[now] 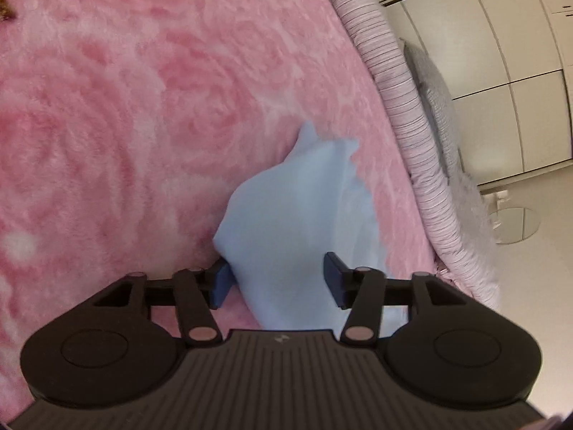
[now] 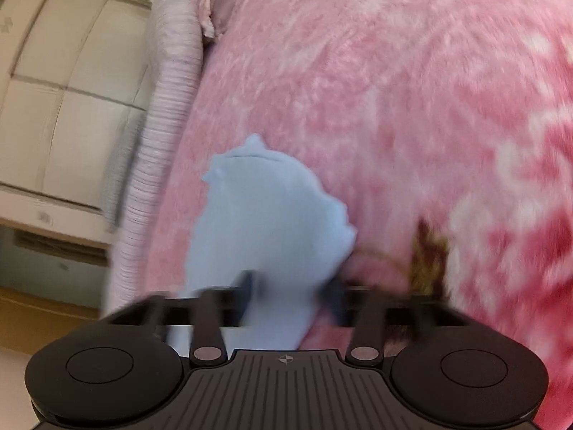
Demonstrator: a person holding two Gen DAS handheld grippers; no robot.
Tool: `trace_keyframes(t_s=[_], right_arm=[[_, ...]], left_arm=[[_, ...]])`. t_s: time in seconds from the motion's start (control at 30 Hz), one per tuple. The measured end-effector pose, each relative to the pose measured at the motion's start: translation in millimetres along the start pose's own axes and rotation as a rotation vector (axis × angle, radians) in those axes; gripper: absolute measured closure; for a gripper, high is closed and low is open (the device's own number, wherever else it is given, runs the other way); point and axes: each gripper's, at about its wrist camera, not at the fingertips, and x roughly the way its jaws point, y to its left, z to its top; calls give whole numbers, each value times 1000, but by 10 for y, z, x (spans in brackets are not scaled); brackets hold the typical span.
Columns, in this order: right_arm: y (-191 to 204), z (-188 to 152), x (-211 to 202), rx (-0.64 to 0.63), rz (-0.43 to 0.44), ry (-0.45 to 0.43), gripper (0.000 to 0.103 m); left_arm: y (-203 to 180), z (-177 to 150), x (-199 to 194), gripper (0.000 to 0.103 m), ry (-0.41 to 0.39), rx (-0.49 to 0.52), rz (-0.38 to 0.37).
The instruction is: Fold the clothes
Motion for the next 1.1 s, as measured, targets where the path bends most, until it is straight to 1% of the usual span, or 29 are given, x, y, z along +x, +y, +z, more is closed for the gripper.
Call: trace_keyframes(t_s=[0.03, 0.07, 0.1, 0.17, 0.3, 0.37, 0.47, 0.63, 0.73, 0.77, 0.8, 0.83, 0.87, 0.9, 0.97, 1.03, 1.1], right_arm=[[-31, 0, 24, 19, 11, 3, 87], [-68, 5, 20, 41, 30, 4, 91], [-76, -2, -7, 40, 39, 1, 93], [-90, -19, -68, 37, 53, -5, 95], [-117, -53, -243, 10, 56, -8, 95], [-160, -70, -381, 3, 51, -2, 95], [-303, -168, -667, -13, 45, 16, 95], [-565, -278, -1077, -22, 44, 33, 95], [-637, -302, -1163, -53, 56, 35, 94], [-660, -308, -1178, -60, 62, 35, 92], [-670, -307, -1182, -47, 76, 35, 84], [-680, -305, -1186, -34, 90, 35, 80], [-681, -301, -1186, -25, 98, 32, 74], [-679, -303, -1187, -26, 104, 30, 69], [-671, -307, -1177, -26, 107, 25, 67], [-689, -310, -1146, -11, 101, 12, 66], [-709, -305, -1117, 5, 95, -7, 66]], left_arm=[[6, 8, -3, 87, -2, 23, 1], [13, 16, -8, 90, -4, 46, 0], [-4, 0, -45, 91, -13, 75, 2], [-45, -38, -127, 92, -32, 132, 8], [-251, -201, -429, 93, -82, 305, 10], [-282, -279, -596, 93, -83, 357, 6], [-231, -420, -837, 93, -67, 391, -1], [-3, -706, -1203, 92, -8, 421, 9], [183, -751, -1191, 91, 43, 382, 55], [208, -740, -1213, 88, 51, 373, 68], [229, -728, -1242, 85, 57, 366, 80], [212, -706, -1287, 84, 60, 380, 90], [166, -692, -1340, 84, 61, 409, 101], [117, -679, -1392, 85, 62, 439, 112], [-30, -690, -1523, 85, 61, 523, 107], [-166, -732, -1628, 85, 72, 568, 39], [-293, -837, -1589, 85, 119, 600, -33]])
